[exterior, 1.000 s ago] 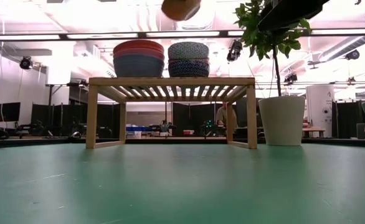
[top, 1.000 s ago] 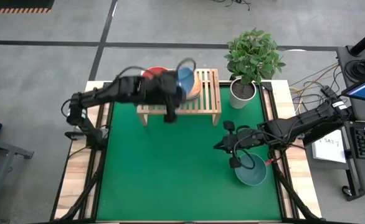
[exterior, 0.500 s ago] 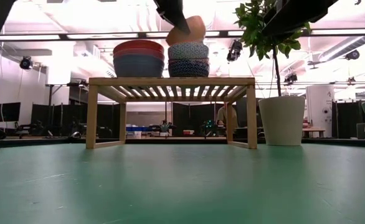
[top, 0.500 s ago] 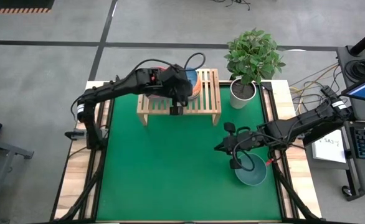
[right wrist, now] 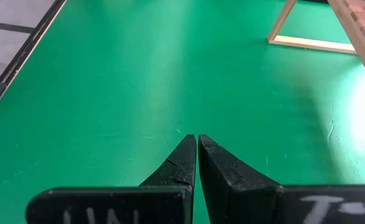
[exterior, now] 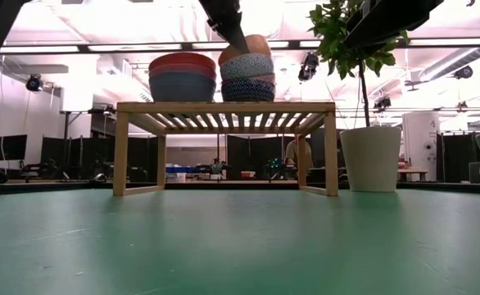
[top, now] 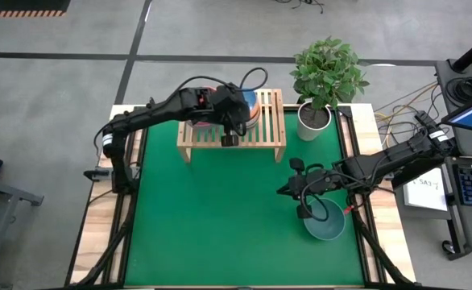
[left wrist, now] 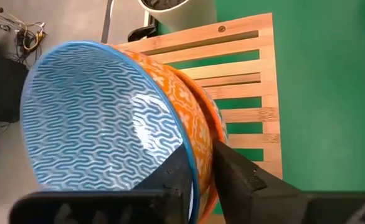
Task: Place and stack bowls onto a shelf
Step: Stack the light blue patterned bowl on top of the orange patterned bowl on the shelf, then adjust the bowls
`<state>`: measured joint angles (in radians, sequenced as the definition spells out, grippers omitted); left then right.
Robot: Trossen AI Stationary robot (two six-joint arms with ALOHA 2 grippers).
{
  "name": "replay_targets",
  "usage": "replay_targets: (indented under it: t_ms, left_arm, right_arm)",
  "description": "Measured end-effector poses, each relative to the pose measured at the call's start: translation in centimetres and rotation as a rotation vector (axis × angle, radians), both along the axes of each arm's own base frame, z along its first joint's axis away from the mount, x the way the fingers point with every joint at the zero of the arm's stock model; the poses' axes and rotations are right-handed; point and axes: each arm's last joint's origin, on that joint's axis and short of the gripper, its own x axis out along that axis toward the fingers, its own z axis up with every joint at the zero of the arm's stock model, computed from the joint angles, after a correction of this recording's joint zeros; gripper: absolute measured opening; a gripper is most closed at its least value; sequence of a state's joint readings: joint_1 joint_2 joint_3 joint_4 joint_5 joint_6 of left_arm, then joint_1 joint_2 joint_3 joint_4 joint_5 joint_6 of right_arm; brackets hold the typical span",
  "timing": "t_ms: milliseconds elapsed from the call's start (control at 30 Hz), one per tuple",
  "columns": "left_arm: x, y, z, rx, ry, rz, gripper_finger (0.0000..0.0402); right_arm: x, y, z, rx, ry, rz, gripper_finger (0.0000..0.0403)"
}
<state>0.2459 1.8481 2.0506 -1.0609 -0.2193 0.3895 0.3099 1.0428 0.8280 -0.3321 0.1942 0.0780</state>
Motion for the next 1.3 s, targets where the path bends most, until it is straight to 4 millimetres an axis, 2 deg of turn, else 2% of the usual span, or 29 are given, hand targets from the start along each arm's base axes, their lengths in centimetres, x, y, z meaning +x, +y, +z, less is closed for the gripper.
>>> replay_targets:
  t_ms: [300, 433, 567, 700, 833, 1067, 1200, 1300]
  left_arm:
    - [-0.3, -0.3, 0.5, -0.001, 0.004, 0.003, 0.0134]
    - [-1.1, -1.0, 2.0, -0.020, 0.008, 0.000, 0.0171]
    - [-2.2, -1.6, 3.5, -0.054, -0.004, 0.033, 0.0190]
    - [-2.8, -2.6, 4.3, -0.077, -0.027, 0.032, 0.0190]
    - [-2.9, -4.2, 3.8, -0.146, -0.002, -0.048, 0.0181]
    - [-4.4, -7.4, 1.0, -0.169, 0.074, -0.145, 0.0142]
    - [-5.7, -8.4, -0.7, -0.165, -0.024, -0.167, 0.0125]
    - [-6.7, -8.5, -2.0, -0.151, -0.124, -0.178, 0.0119]
  right_arm:
    - [0.0, 0.0, 0.0, 0.000, 0.000, 0.000, 0.0009]
    - [0.1, 0.0, 0.1, 0.000, -0.012, 0.002, 0.0009]
    - [0.2, 0.1, 0.1, -0.004, -0.035, 0.010, 0.0009]
    - [0.3, 0.1, -0.1, -0.006, -0.065, 0.017, 0.0009]
    - [0.5, 0.1, 0.0, -0.007, -0.107, 0.014, 0.0009]
    - [0.9, 0.2, 0.7, -0.033, -0.204, 0.030, 0.0009]
    - [1.4, -0.8, 1.4, -0.080, -0.281, -0.021, 0.0009]
    - [1.9, -2.6, 1.9, -0.134, -0.330, -0.098, 0.0009]
